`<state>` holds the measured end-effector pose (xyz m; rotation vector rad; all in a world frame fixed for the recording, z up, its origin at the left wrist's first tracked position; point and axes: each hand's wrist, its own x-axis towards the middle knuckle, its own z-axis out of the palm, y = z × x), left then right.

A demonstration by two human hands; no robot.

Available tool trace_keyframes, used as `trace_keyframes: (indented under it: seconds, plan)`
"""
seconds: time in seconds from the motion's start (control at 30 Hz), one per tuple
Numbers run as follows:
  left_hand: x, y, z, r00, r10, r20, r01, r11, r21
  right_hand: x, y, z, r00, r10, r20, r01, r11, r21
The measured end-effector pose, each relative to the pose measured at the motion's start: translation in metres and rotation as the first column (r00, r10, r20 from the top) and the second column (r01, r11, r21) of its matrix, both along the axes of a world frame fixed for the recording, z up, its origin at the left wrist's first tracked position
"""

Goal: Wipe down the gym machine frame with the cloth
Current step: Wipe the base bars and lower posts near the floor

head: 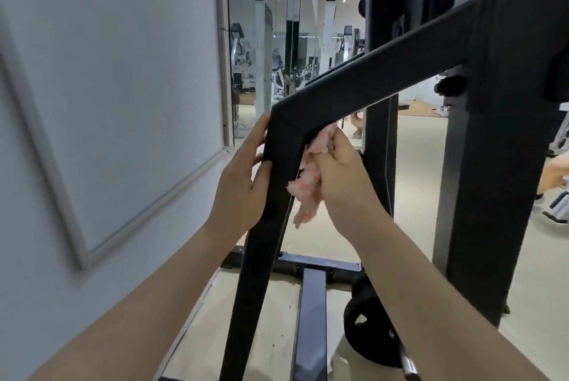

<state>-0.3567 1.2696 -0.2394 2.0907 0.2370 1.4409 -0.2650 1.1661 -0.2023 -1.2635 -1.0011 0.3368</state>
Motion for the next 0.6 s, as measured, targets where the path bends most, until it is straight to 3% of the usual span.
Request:
trace_keyframes:
  seconds: [0.1,0.2,0.3,0.4,0.47,0.5,0.53,0.57,0.6]
  plan:
    - [-0.003,0.000,0.010,0.998,0.059,-0.012,-0.059,0.998,-0.028,0.024,-0.023,0.021,0.953,0.016,0.301,0.098,0.927,-0.362]
    - [-0.002,-0.001,0.038,0.994,0.074,-0.083,-0.075,0.997,-0.010,0.019,-0.050,0.046,0.920,0.206,0.333,-0.006,0.857,-0.516]
    - [0.001,0.002,0.069,0.985,0.002,-0.175,-0.007,1.000,-0.024,0.006,-0.073,0.091,0.893,0.168,0.418,-0.019,0.941,-0.337]
    - [-0.004,0.001,0.087,0.954,0.022,-0.300,-0.032,0.999,-0.029,-0.003,-0.071,0.144,0.843,-0.123,0.524,0.125,0.992,0.031]
    - [-0.011,0.001,0.099,0.913,0.012,-0.407,-0.036,0.998,-0.052,-0.004,-0.053,0.172,0.797,-0.222,0.562,0.184,0.975,0.124]
    - [-0.013,0.000,0.104,0.889,-0.008,-0.457,-0.036,0.996,-0.087,0.000,-0.041,0.179,0.705,-0.271,0.655,0.258,0.959,0.119]
    - [-0.014,0.000,0.109,0.864,-0.040,-0.502,-0.030,0.991,-0.131,0.004,-0.029,0.181,0.526,-0.239,0.816,0.378,0.925,0.028]
    - [-0.014,-0.001,0.113,0.840,-0.086,-0.536,-0.022,0.981,-0.191,0.008,-0.021,0.177,0.359,-0.075,0.930,0.529,0.838,-0.137]
    - [-0.014,-0.002,0.115,0.821,-0.131,-0.556,-0.020,0.966,-0.256,0.009,-0.018,0.170,0.315,0.117,0.942,0.657,0.689,-0.306]
